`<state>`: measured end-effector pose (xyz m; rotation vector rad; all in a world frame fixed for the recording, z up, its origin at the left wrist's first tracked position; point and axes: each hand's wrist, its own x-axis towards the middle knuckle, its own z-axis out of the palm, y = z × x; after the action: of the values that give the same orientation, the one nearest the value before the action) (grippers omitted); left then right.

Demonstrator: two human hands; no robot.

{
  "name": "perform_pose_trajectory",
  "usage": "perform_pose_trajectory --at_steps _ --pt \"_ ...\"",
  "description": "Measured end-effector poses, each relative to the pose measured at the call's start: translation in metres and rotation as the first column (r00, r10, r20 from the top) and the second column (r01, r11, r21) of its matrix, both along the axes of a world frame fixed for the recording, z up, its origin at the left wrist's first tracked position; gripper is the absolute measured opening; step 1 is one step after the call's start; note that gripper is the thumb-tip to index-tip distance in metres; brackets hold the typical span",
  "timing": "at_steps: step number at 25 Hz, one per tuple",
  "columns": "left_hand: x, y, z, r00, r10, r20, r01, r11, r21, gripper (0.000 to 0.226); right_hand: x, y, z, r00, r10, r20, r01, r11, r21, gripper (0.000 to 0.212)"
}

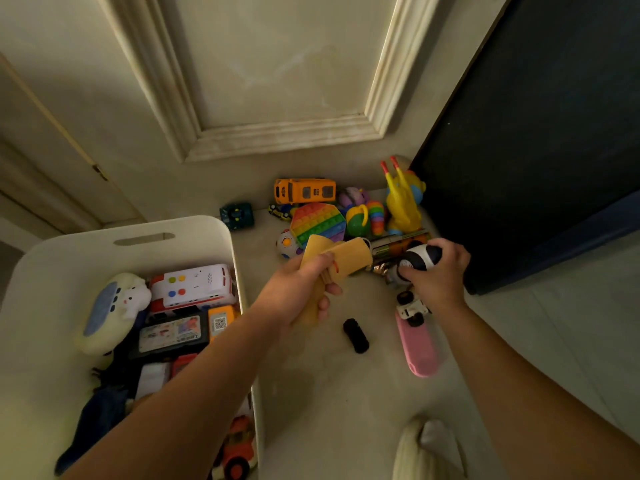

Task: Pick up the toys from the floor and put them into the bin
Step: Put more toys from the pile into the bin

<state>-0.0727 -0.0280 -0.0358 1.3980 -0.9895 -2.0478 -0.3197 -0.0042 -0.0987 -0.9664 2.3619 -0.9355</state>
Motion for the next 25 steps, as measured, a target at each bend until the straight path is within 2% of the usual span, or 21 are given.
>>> perform_pose_trajectory --at_steps 4,7,10,13,19,22,25 --pt "0.033 0.009 0.031 0.998 0.015 -0.067 -0.021 0.995 -0.093 0.034 0.025 -0.006 0.06 0.982 0.08 0.169 -0.05 0.984 -0.173 0.062" --pt "0.066 0.014 0.053 0.99 0.077 -0.122 -0.09 0.991 -0.101 0.035 0.06 -0.011 0.108 0.937 0.221 0.27 -0.146 0.951 -0.272 0.06" --pt "0.11 0.021 0.066 0.971 0.182 -0.152 -0.196 0.978 -0.077 0.034 0.11 -0.009 0.148 0.867 0.391 0.308 -0.268 0.888 -0.375 0.059" --pt "0.157 0.032 0.065 0.945 0.305 -0.121 -0.311 0.95 -0.038 0.038 0.16 -0.005 0.167 0.783 0.542 0.306 -0.375 0.804 -0.462 0.059" --pt "0.235 0.059 0.043 0.827 0.56 -0.046 -0.556 0.827 0.08 0.037 0.253 0.006 0.148 0.658 0.739 0.147 -0.683 0.667 -0.297 0.061" --pt "0.255 0.068 0.031 0.812 0.583 -0.002 -0.58 0.808 0.1 0.035 0.289 0.016 0.12 0.567 0.818 0.095 -0.8 0.575 -0.172 0.06" --pt "0.263 0.071 0.022 0.823 0.568 0.028 -0.567 0.817 0.107 0.035 0.304 0.029 0.084 0.571 0.814 0.108 -0.804 0.58 -0.13 0.059"
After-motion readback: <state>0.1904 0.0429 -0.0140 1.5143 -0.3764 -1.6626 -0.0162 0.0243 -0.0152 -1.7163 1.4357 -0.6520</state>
